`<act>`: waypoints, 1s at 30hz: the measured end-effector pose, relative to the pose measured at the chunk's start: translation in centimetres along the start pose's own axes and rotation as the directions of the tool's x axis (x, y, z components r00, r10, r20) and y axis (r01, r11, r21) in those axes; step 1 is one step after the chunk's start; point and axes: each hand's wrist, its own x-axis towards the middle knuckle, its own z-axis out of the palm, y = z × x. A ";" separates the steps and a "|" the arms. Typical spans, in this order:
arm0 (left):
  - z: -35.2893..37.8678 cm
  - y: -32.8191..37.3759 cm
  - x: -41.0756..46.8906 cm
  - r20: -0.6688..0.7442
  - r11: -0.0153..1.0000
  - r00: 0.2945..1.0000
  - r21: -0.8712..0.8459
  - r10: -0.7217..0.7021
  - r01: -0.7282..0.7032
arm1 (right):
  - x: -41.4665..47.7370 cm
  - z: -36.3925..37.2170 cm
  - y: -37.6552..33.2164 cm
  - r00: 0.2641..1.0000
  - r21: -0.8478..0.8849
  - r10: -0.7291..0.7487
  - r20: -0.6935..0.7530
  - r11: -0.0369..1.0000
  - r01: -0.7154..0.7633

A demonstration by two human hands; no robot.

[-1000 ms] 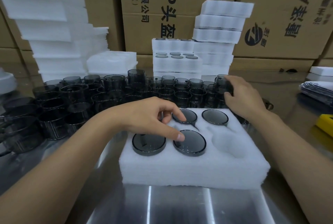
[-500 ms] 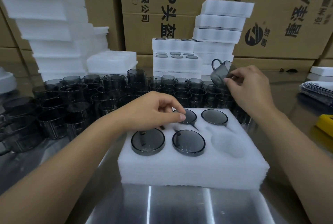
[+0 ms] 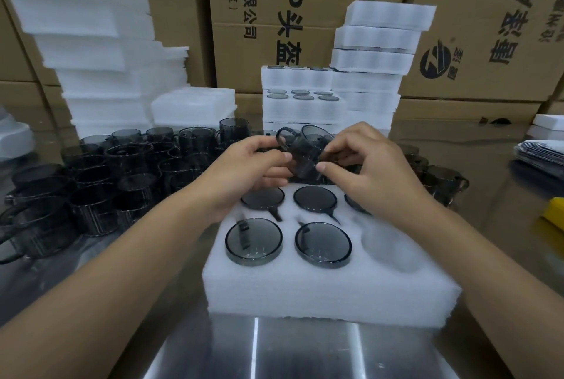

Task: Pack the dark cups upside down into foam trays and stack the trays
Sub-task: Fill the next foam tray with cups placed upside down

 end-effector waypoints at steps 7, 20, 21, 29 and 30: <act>-0.1 -0.4 0.1 0.004 0.999 0.999 0.036 0.035 -0.035 | -0.1 0.2 1.0 0.997 -0.082 -0.024 0.072 0.996 0.029; 0.0 -0.5 -0.1 0.009 0.996 0.997 0.036 0.080 -0.080 | -0.1 0.2 1.3 0.990 -0.137 -0.060 0.131 0.987 0.078; 0.1 -0.5 -0.1 -0.007 0.997 0.997 0.018 0.077 -0.077 | -0.1 0.2 1.2 0.988 -0.133 -0.072 0.133 0.987 0.089; 0.1 -0.4 0.1 -0.052 1.000 0.999 0.009 0.014 -0.014 | -0.4 -0.1 0.5 0.980 -0.102 -0.164 0.111 0.979 0.175; 0.2 -0.3 0.1 -0.051 1.000 0.999 0.009 0.008 -0.007 | -0.5 -0.1 0.4 0.979 -0.098 -0.171 0.107 0.979 0.182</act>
